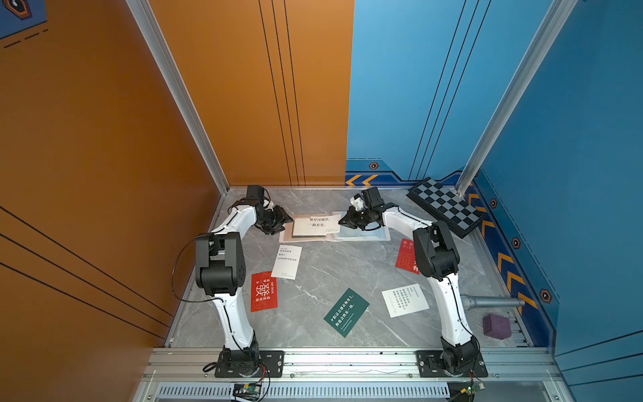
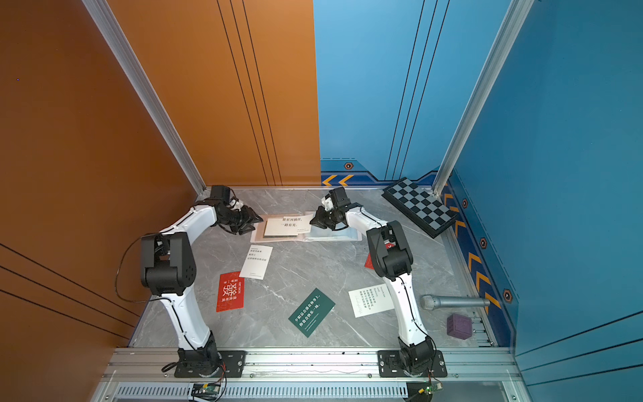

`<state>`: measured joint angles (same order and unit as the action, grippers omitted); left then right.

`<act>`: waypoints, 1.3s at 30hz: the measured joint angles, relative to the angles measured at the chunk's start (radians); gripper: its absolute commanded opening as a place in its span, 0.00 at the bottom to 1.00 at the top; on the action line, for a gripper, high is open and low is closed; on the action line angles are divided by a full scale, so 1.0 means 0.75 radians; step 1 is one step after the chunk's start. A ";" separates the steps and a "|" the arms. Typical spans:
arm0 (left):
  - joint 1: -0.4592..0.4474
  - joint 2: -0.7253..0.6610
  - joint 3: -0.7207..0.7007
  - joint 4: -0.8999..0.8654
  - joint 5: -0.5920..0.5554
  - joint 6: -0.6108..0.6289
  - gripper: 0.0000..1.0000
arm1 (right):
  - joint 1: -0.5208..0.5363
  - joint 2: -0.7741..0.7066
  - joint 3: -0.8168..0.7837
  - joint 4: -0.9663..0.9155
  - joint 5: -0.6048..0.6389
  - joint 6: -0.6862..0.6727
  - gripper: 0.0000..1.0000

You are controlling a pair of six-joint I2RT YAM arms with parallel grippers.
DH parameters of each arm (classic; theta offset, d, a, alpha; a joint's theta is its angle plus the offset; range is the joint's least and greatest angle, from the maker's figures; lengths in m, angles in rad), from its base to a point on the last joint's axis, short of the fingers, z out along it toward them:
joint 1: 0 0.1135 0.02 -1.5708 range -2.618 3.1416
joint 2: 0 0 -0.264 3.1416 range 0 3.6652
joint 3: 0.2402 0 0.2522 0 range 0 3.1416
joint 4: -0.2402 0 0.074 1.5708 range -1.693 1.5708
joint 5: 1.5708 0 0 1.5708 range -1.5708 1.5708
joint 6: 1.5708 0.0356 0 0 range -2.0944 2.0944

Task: Place the photos into the photo albums
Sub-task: Insert the photo into the photo album.

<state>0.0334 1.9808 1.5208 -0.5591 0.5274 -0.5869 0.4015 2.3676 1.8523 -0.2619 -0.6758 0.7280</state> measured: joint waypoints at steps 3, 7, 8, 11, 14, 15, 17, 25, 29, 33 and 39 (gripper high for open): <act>-0.003 0.000 0.000 -0.001 -0.001 0.000 0.54 | 0.007 0.030 0.046 -0.021 0.001 -0.009 0.06; -0.004 0.000 0.000 -0.006 -0.001 0.000 0.53 | 0.016 0.066 0.093 -0.047 0.001 -0.019 0.07; -0.004 0.000 0.001 -0.008 -0.001 0.000 0.53 | 0.020 0.070 0.098 -0.052 0.003 -0.020 0.07; -0.005 0.000 0.001 -0.009 -0.001 0.000 0.53 | 0.032 0.074 0.115 -0.076 0.010 -0.025 0.08; -0.007 0.000 0.001 -0.009 -0.003 0.000 0.54 | 0.044 0.076 0.136 -0.089 0.021 -0.032 0.14; -0.008 0.000 0.001 -0.009 -0.003 0.000 0.53 | 0.046 0.076 0.140 -0.092 0.027 -0.033 0.14; -0.011 0.000 0.001 -0.009 -0.003 0.000 0.53 | 0.051 0.076 0.146 -0.095 0.036 -0.038 0.15; -0.013 0.000 0.001 -0.010 -0.004 0.000 0.54 | 0.053 0.076 0.150 -0.160 0.103 -0.100 0.27; -0.013 0.000 0.001 -0.010 -0.003 0.000 0.54 | 0.050 0.075 0.162 -0.212 0.155 -0.151 0.27; -0.013 0.000 0.005 -0.013 -0.004 0.001 0.53 | 0.050 0.057 0.164 -0.268 0.220 -0.211 0.19; -0.013 0.000 0.020 -0.014 -0.004 0.001 0.53 | 0.055 0.049 0.216 -0.363 0.313 -0.294 0.07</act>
<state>0.0238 1.9808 1.5356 -0.5697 0.5243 -0.5861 0.4431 2.4046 2.0144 -0.5339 -0.4412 0.5076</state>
